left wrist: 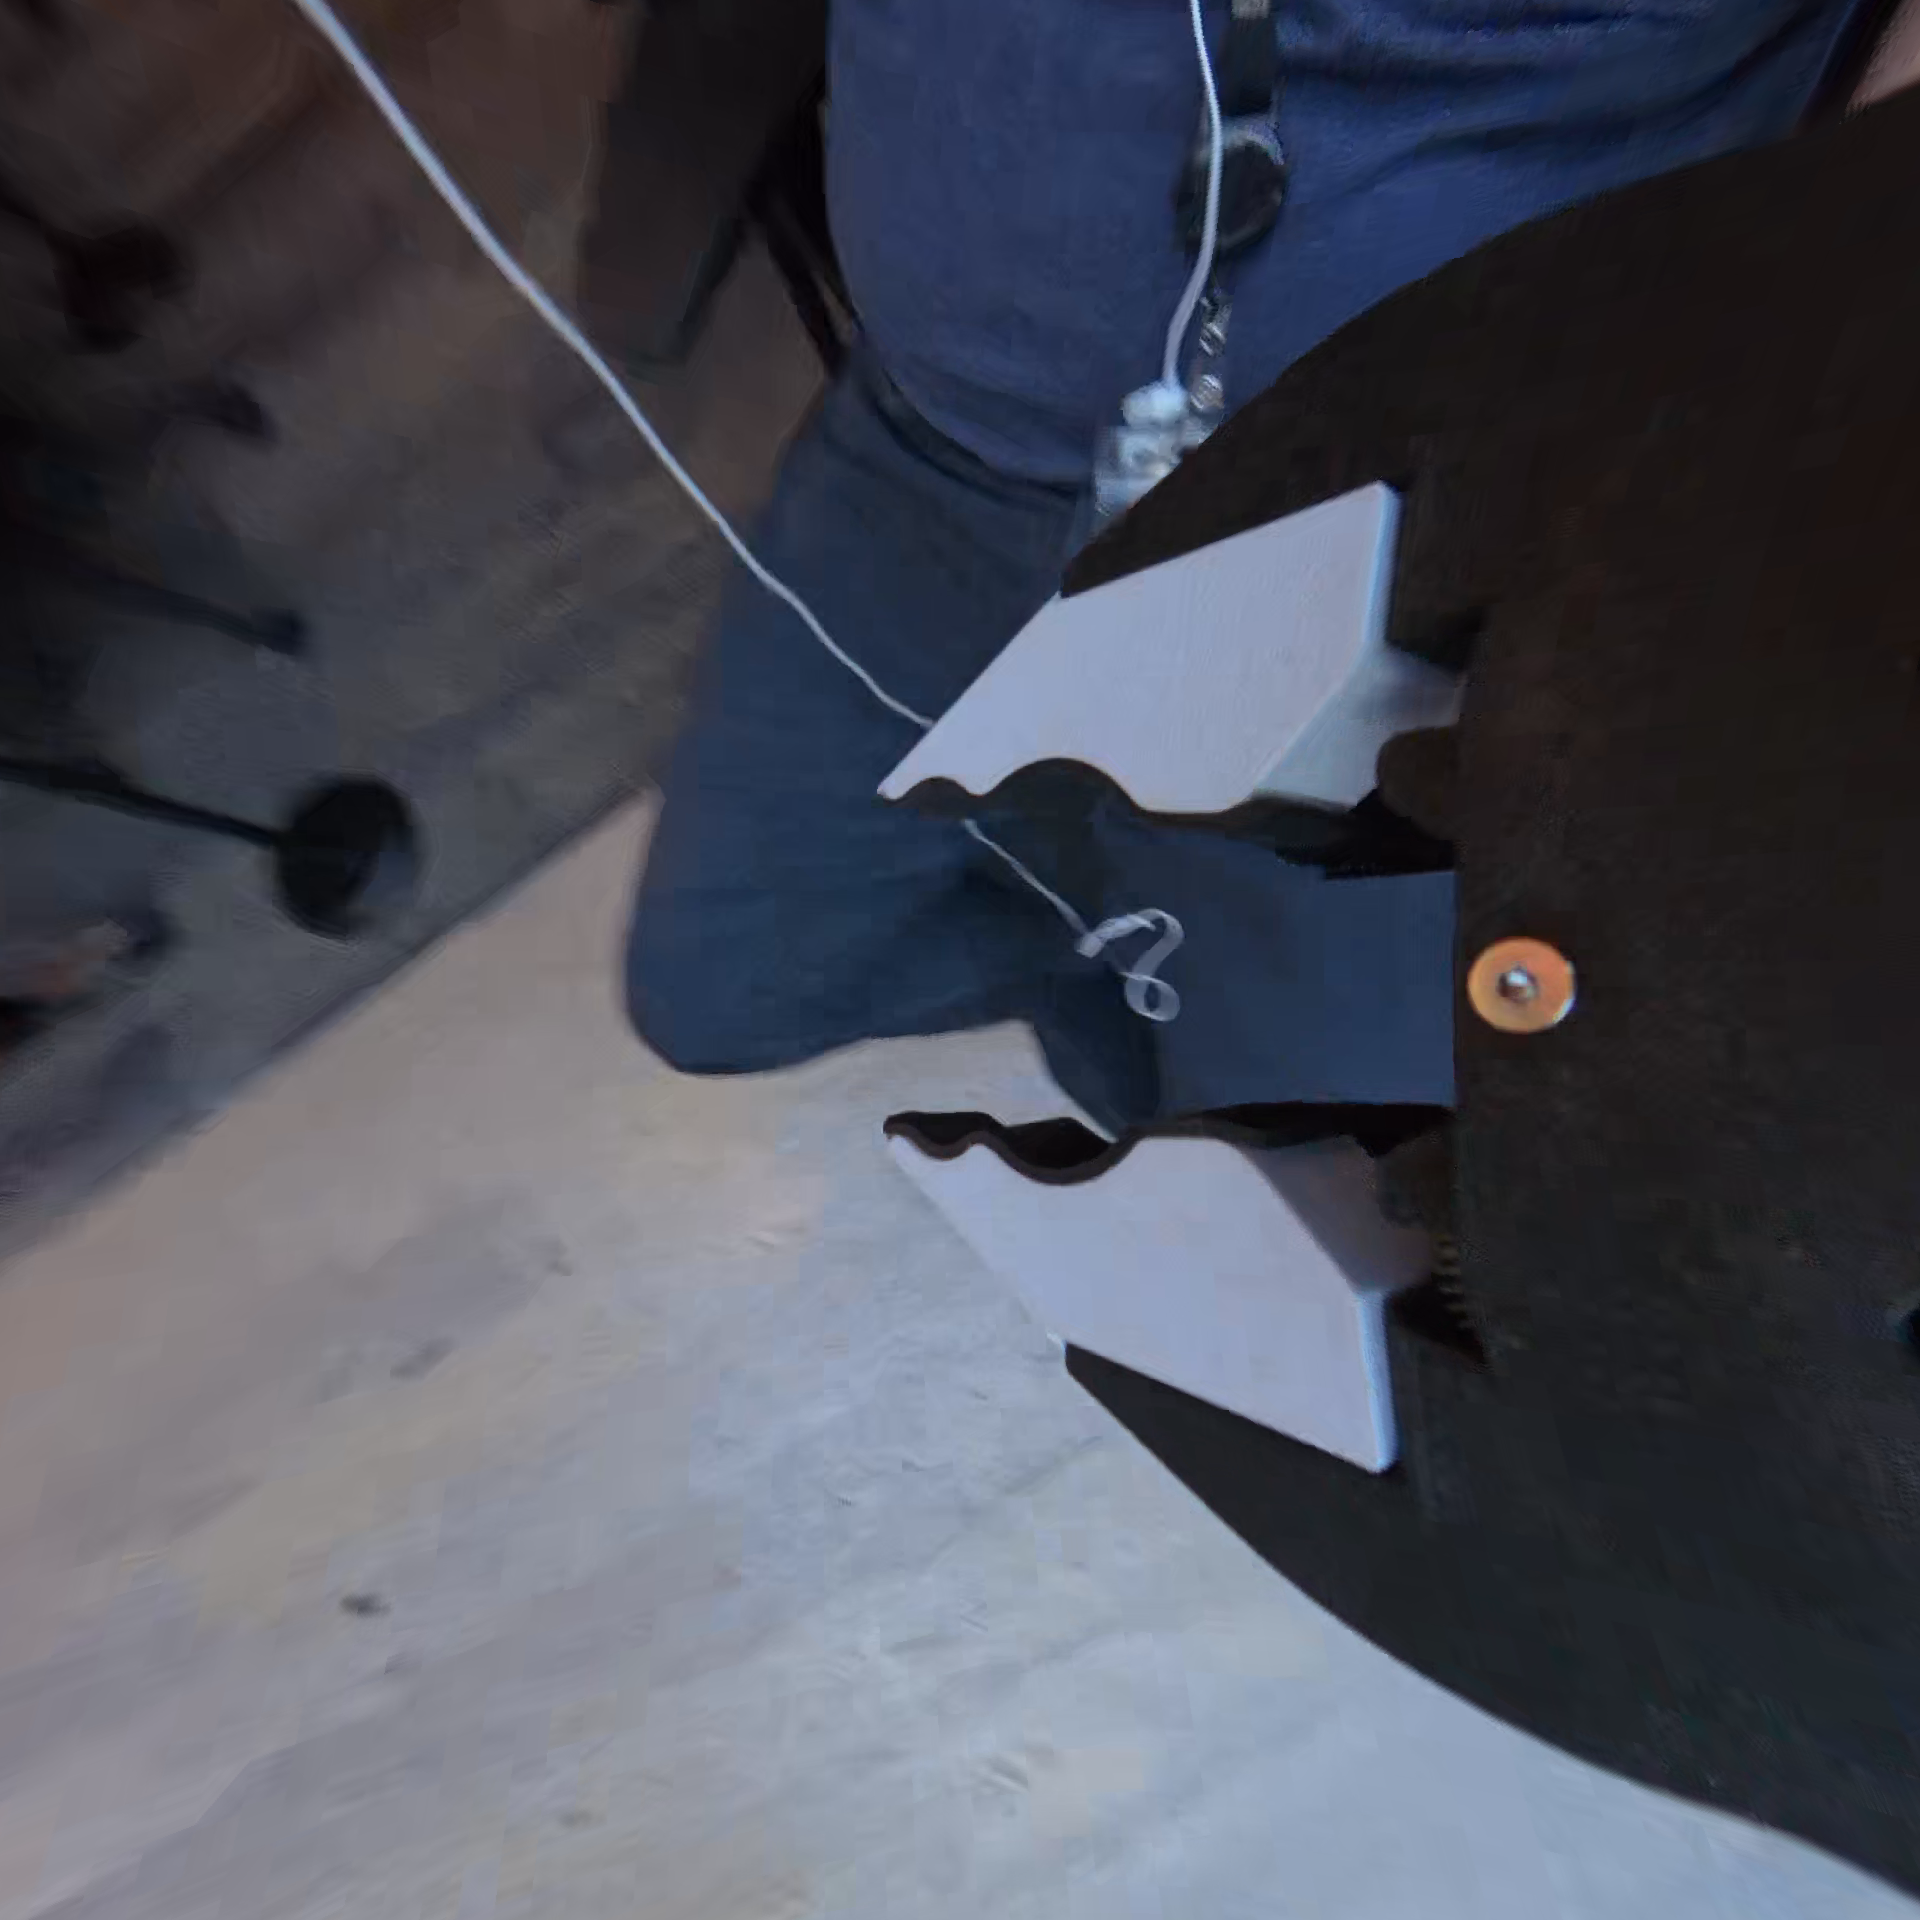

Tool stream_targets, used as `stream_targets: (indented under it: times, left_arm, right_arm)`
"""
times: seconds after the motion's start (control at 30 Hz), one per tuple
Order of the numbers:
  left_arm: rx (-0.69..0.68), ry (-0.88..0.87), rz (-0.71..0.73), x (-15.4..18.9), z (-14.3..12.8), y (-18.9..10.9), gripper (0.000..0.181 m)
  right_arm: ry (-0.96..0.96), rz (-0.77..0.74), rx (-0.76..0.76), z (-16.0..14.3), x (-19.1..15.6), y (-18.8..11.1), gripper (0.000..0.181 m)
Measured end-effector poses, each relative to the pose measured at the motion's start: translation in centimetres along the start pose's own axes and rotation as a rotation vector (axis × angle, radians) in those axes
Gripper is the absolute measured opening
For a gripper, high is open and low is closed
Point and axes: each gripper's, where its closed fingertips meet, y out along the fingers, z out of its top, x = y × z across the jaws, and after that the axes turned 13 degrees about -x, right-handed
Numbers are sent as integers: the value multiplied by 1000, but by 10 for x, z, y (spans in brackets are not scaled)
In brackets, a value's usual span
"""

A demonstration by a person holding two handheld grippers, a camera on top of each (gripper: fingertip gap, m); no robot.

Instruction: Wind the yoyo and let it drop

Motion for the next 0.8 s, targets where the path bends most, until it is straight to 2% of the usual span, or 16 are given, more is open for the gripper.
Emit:
stream_targets:
  times: [0.07, 0.13, 0.2, 0.27, 0.33, 0.5, 0.7, 0.8]
  left_arm:
    - [308, 78, -204, 36, 35, -22, 56]
    - [566, 133, -339, 65, 58, -45, 61]
    - [703, 171, -383, 85, 71, -48, 66]
    - [712, 204, -368, 100, 79, -30, 67]
    - [680, 230, -325, 107, 84, -8, 58]
    - [686, 251, -253, 108, 86, 2, 0]
    - [596, 317, -29, 101, 64, -17, 0]
    - [544, 380, 8, 113, 54, -27, 0]
  right_arm:
    - [40, 17, 26, 2, -2, 0, 58]
    - [85, 29, 51, 5, -1, -1, 59]
    - [131, 52, 76, 8, -1, -3, 59]
    - [172, 69, 95, 10, 0, -5, 59]
    - [200, 79, 96, 8, 0, -7, 59]
    - [272, 107, 72, -5, -2, -14, 59]
    - [290, 146, -30, -29, -18, -9, 59]
    - [261, 147, -89, -38, -30, -1, 59]
